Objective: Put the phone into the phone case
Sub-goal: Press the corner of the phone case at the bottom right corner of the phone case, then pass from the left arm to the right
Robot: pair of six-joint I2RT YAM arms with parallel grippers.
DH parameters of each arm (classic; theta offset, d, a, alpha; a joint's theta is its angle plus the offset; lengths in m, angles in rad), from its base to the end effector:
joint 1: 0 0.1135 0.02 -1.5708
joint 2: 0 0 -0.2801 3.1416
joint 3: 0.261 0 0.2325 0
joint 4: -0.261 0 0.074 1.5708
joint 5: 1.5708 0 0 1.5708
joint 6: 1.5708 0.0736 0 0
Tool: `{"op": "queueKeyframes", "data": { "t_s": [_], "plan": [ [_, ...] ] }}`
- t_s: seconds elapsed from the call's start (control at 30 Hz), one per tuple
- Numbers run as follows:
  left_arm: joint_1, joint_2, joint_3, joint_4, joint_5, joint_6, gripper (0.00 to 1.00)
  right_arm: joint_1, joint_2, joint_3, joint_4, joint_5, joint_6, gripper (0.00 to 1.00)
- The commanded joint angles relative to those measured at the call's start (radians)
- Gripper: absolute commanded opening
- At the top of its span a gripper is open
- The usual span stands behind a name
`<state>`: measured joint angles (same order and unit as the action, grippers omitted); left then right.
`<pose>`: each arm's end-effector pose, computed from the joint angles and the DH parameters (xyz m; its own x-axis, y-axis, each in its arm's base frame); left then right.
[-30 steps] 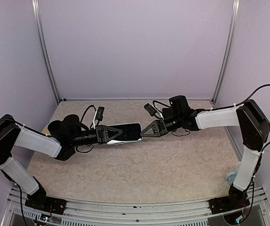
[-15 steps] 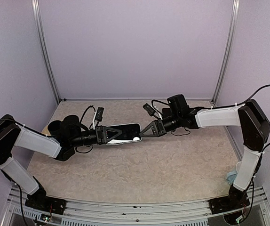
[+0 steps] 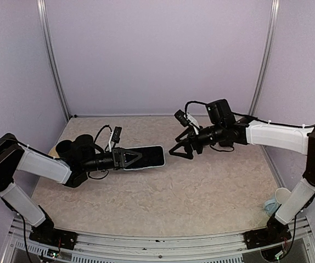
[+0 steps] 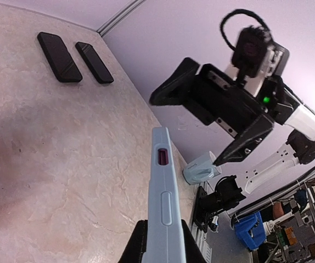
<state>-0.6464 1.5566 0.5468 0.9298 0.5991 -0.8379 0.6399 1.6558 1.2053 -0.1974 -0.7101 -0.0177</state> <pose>0.2310 -0.2263 0.2245 -0.7459 -0.2061 -0.6334 0.5856 0.2503 -0.7710 0.2727 0.2628 0.2705 -0.4686 -0.3656 -0.8042 -0.8782 0.2915 0.3793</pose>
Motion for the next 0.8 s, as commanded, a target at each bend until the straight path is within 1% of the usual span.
{"op": "queueKeyframes", "data": {
  "t_s": [0.0, 0.1, 0.2, 0.3, 0.37, 0.43, 0.67, 0.77],
  "plan": [
    [0.002, -0.018, 0.041, -0.026, -0.019, -0.004, 0.0, 0.042, -0.145, -0.101, 0.047, 0.226, -0.245, 1.0],
    [0.002, -0.001, 0.052, -0.026, -0.005, -0.011, 0.0, 0.08, -0.186, -0.133, 0.077, 0.295, -0.342, 1.0],
    [0.001, 0.009, 0.053, -0.026, -0.003, -0.01, 0.0, 0.131, -0.199, -0.147, 0.092, 0.328, -0.456, 1.0],
    [-0.004, 0.01, 0.054, -0.025, -0.002, -0.007, 0.0, 0.186, -0.214, -0.188, 0.164, 0.359, -0.569, 1.0],
    [-0.009, 0.01, 0.056, -0.027, -0.002, -0.004, 0.0, 0.211, -0.214, -0.202, 0.223, 0.405, -0.586, 1.0],
    [-0.014, 0.007, 0.057, -0.031, -0.005, -0.002, 0.0, 0.226, -0.192, -0.185, 0.234, 0.433, -0.599, 1.0],
    [-0.038, -0.004, 0.086, -0.093, -0.031, 0.037, 0.0, 0.274, -0.071, -0.056, 0.163, 0.503, -0.612, 1.0],
    [-0.05, -0.008, 0.101, -0.125, -0.047, 0.055, 0.0, 0.294, -0.037, -0.025, 0.152, 0.506, -0.622, 1.0]
  ]
}}
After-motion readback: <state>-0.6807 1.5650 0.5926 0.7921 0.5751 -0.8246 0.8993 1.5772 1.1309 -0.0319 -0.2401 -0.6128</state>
